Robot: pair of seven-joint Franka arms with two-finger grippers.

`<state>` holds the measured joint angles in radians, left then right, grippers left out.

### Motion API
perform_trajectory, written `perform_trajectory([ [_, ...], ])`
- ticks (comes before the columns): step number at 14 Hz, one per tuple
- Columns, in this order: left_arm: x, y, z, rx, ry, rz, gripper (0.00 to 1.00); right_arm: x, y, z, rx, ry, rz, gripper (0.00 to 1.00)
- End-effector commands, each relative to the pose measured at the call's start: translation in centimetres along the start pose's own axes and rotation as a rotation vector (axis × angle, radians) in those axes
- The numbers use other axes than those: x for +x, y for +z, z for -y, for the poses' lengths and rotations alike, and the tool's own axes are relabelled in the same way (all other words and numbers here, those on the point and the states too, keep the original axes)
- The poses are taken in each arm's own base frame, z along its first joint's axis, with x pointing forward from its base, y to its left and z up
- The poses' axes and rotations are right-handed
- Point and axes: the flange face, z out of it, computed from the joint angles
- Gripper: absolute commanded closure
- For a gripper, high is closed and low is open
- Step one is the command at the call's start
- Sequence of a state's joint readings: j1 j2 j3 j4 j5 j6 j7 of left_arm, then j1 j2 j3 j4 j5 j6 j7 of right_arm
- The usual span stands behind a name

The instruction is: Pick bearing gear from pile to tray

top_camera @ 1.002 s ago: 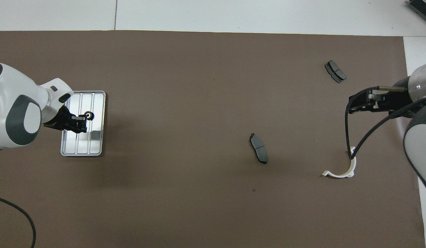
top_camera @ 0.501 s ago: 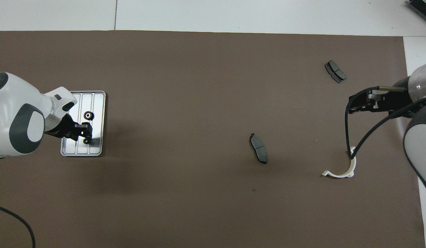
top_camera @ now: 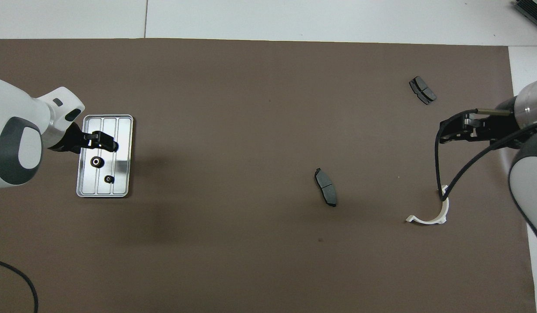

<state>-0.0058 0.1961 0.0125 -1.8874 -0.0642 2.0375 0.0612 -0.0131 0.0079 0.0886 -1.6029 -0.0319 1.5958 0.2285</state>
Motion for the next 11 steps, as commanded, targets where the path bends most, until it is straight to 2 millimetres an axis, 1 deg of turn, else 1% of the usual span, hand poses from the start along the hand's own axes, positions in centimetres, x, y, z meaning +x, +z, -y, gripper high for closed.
perform_trajectory([
  [1, 0.9, -7.2, -0.5, 0.001, 0.005, -0.014, 0.0, 0.0, -0.4, -0.3, 0.017, -0.014, 0.007, 0.0],
  [3, 0.9, -12.6, -0.5, -0.002, 0.007, -0.006, 0.0, 0.0, -0.4, -0.3, 0.017, -0.016, 0.007, 0.0],
  [4, 0.5, -14.8, -0.8, -0.002, 0.012, -0.003, 0.0, 0.0, -0.4, -0.3, 0.017, -0.014, 0.007, 0.0],
  [5, 0.0, -16.2, -0.7, -0.001, 0.011, 0.008, 0.0, 0.0, -0.4, -0.3, 0.017, -0.014, 0.007, 0.0],
  [7, -2.1, -19.6, -0.9, 0.001, 0.014, 0.003, 0.0, 0.0, -0.4, -0.3, 0.017, -0.014, 0.007, 0.0],
  [8, -3.6, -22.0, -1.2, 0.005, 0.026, -0.03, 0.0, 0.0, -0.4, -0.3, 0.016, -0.014, 0.007, 0.0],
  [9, -4.8, -23.5, -1.3, 0.007, 0.028, -0.048, 0.0, 0.0, -0.4, -0.3, 0.017, -0.016, 0.007, 0.0],
  [11, -5.5, -23.9, -1.2, 0.006, 0.029, -0.033, 0.0, 0.0, -0.4, -0.3, 0.017, -0.016, 0.007, 0.0],
])
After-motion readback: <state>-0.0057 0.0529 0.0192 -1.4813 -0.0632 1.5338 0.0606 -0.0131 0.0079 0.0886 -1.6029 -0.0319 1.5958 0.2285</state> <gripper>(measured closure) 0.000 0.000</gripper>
